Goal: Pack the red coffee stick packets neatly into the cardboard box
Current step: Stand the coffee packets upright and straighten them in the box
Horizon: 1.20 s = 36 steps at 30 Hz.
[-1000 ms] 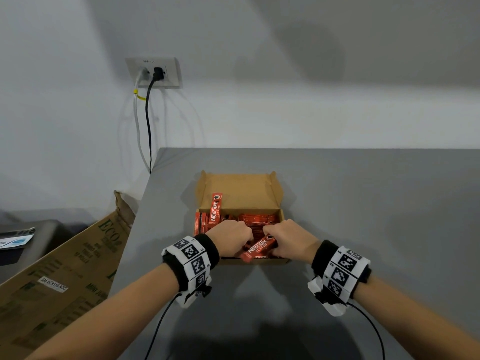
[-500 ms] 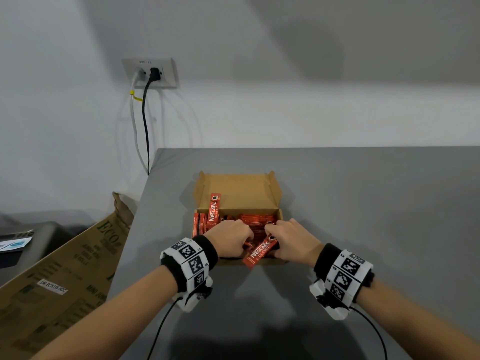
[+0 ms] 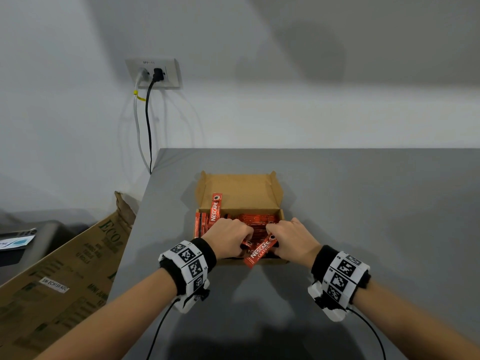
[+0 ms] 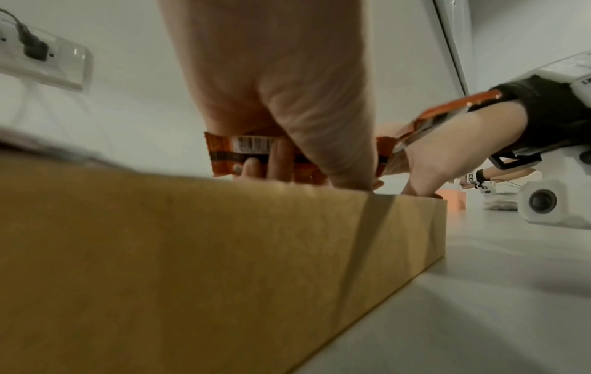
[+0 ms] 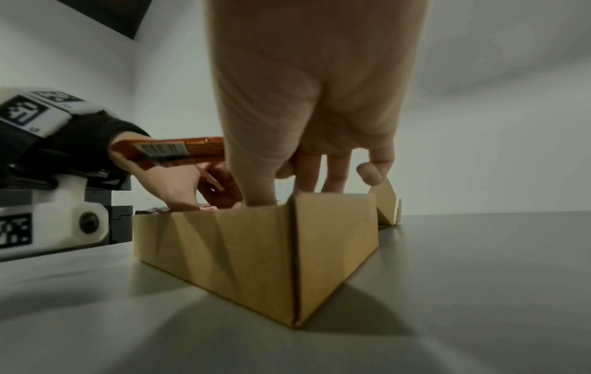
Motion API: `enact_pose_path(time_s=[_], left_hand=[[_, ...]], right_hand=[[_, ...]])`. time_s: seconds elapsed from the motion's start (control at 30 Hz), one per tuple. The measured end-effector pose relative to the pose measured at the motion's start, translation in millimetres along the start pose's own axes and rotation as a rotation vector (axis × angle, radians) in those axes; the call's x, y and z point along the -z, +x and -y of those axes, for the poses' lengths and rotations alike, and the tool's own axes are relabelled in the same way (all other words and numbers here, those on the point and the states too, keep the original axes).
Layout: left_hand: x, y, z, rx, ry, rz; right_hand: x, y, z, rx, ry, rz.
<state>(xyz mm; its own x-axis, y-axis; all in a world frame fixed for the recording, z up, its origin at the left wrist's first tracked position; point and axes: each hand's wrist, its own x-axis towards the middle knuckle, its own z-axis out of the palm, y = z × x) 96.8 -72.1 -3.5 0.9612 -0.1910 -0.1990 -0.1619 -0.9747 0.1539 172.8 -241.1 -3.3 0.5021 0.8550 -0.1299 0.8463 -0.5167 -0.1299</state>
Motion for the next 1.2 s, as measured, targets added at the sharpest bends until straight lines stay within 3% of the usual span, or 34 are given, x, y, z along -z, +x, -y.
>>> enact_pose_path(time_s=[0.4, 0.73, 1.0, 1.2], left_hand=[[-2, -2, 3, 0.015, -0.024, -0.011], [-7, -1, 7, 0.003, -0.133, -0.090], [-8, -1, 10, 0.044, -0.123, -0.045], [-2, -2, 8, 0.069, -0.138, -0.034]], right_hand=[[6, -3, -3, -0.022, 0.039, 0.027], [19, -8, -5, -0.048, 0.123, -0.041], [25, -19, -24, -0.130, 0.051, 0.084], [19, -16, -12, -0.101, 0.071, 0.041]])
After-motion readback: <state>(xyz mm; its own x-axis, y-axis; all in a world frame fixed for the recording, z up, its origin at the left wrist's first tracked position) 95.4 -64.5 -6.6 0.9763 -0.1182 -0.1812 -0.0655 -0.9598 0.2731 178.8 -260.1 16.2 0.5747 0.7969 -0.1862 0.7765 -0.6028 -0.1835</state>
